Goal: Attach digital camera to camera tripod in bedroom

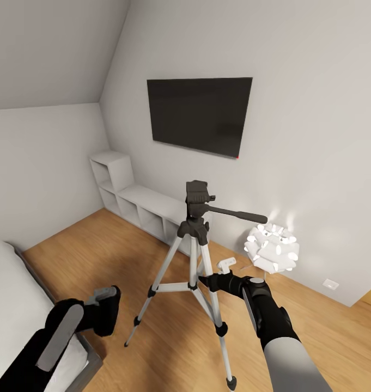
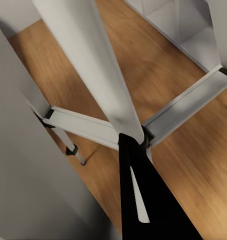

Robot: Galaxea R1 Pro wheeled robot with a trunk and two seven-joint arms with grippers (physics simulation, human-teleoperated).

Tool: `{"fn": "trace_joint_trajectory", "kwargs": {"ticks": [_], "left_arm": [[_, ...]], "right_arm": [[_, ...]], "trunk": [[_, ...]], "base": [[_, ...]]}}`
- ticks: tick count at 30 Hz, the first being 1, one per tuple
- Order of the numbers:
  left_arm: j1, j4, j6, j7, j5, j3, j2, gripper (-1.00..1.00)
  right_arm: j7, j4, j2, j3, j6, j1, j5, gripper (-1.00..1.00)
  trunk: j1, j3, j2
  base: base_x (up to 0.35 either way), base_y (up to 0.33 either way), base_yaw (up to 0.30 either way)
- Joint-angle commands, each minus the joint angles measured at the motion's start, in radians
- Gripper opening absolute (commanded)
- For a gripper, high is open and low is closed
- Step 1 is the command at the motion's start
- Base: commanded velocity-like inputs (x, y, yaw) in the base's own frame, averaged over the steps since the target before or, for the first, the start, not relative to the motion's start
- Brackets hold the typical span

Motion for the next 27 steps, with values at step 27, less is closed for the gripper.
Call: {"fn": "trace_joint_trajectory", "kwargs": {"ticks": [27], "left_arm": [[-1.299, 0.595, 0.093, 0.093, 0.28, -0.092, -0.226, -1.0]], "right_arm": [[0.008, -0.003, 0.002, -0.005, 0.005, -0.001, 0.012, -1.0]], "trunk": [[0.001, -0.002, -0.002]], "base": [[0.0, 0.0, 0.0]]}}
